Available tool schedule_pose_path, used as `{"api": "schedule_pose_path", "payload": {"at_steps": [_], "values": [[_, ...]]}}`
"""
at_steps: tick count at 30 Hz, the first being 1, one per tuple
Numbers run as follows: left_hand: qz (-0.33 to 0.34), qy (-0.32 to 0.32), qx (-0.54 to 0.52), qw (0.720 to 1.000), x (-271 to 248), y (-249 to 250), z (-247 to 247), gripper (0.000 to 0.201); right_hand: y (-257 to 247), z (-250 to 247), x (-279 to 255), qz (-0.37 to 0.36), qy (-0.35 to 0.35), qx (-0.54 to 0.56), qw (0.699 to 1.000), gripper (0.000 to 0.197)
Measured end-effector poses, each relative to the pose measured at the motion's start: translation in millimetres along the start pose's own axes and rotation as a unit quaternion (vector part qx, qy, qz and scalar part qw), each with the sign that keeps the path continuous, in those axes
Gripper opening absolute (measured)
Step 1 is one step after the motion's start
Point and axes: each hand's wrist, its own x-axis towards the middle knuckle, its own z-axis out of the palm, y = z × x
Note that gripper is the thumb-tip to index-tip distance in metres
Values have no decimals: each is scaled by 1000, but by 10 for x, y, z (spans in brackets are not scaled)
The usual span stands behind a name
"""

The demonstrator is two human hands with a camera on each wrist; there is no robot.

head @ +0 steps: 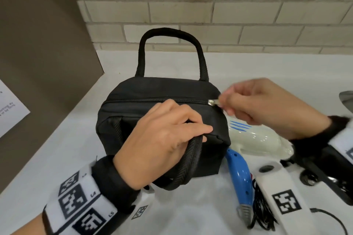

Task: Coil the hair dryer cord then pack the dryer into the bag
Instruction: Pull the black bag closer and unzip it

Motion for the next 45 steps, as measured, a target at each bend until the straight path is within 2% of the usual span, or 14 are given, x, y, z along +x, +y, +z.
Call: {"api": "schedule_pose_path", "payload": {"at_steps": [4,6,9,11,14,17,22,25,28,33,36,39,42,45], "values": [[-6,-33,-13,999,40,-18,-30,29,-129,253,159,-36,20,0,999,18],[-49,-50,-53,996,54,-21,-136,31,-107,275,211,-28,40,15,999,24],[-170,16,-120,978,110,-5,-285,25,-85,248,215,-23,68,39,997,35],[-221,54,-72,971,204,10,-303,14,-93,261,208,-45,89,28,995,36],[-260,-31,61,963,368,34,-229,28,-94,316,190,-95,122,-33,987,29],[-244,-97,156,952,471,62,-159,30,-87,349,115,-150,154,-123,969,16],[-245,-101,123,957,506,35,-164,21,-35,336,59,-248,124,-156,948,15],[-277,-83,67,955,464,-19,-177,26,77,350,56,-189,81,-121,971,8],[-319,-87,-47,943,508,-74,-192,28,137,303,114,-108,27,-112,987,18],[-374,-78,-144,913,550,-213,-331,34,68,296,199,-94,18,-8,995,16],[-424,-48,-188,885,442,-406,-501,34,97,304,177,-95,26,32,995,18],[-483,-19,-248,839,202,-678,-656,35,139,310,152,-92,28,63,993,17],[-538,22,-358,763,-142,-957,-714,32,151,339,128,-91,25,72,993,17],[-568,65,-487,660,-513,-1160,-616,28,150,362,118,-96,23,80,992,25]]}}
